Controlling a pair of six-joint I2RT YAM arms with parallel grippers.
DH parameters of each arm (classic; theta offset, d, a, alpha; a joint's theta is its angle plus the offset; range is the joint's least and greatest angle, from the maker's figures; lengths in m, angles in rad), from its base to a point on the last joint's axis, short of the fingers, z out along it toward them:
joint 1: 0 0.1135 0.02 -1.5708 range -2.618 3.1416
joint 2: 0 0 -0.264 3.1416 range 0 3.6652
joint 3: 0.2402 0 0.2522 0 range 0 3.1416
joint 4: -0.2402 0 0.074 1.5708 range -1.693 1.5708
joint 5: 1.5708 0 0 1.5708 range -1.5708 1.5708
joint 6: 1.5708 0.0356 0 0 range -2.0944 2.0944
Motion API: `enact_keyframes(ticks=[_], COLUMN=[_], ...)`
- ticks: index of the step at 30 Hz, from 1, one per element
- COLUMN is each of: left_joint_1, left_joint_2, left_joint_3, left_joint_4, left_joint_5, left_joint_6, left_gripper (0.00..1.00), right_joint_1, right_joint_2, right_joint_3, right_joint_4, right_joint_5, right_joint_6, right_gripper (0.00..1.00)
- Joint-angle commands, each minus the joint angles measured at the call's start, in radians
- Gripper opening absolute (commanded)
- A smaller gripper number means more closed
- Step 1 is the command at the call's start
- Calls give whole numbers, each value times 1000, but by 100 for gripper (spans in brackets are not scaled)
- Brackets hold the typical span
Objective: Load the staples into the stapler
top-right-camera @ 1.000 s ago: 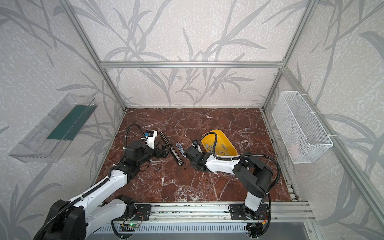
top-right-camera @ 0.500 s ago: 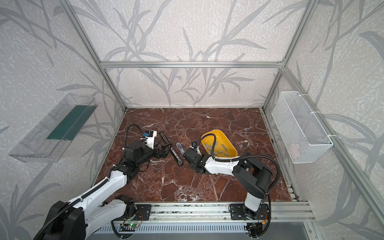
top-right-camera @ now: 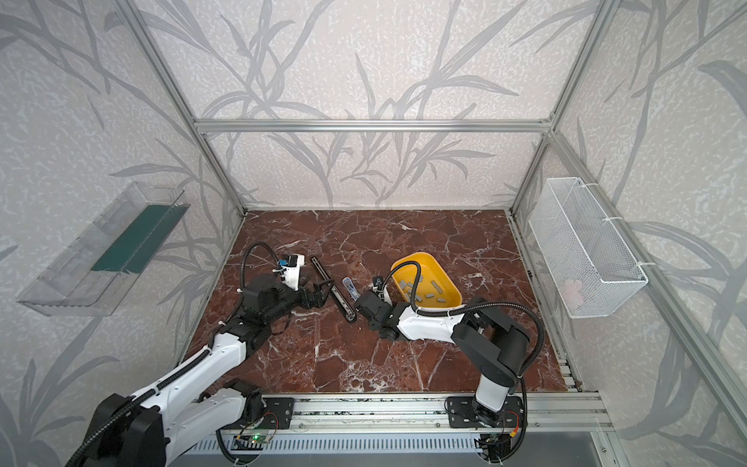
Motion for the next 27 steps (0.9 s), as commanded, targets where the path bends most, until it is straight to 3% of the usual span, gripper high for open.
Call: enact_keyframes(ticks=[1, 19, 22, 27], left_joint_1=[1, 2, 1, 1], left_joint_2=[-17, -26, -23, -24], left_joint_3=[-9, -12, -12, -15], left_joint_4=[12, 11, 12, 16], left_joint_5=[-4, -2, -2, -3], left_joint_6=[16, 15, 16, 16], left_gripper=[99, 99, 99, 99], right_joint_1=[15, 32, 32, 32], right_joint_2=[0, -62, -96, -148], right_joint_3=[-18, -18, -22, -37], right_joint_4=[-16, -19, -20, -9], right_joint_5=[11, 14, 42, 110], right_joint_6=[14, -12, -15, -60], right_gripper=[7, 35, 35, 26])
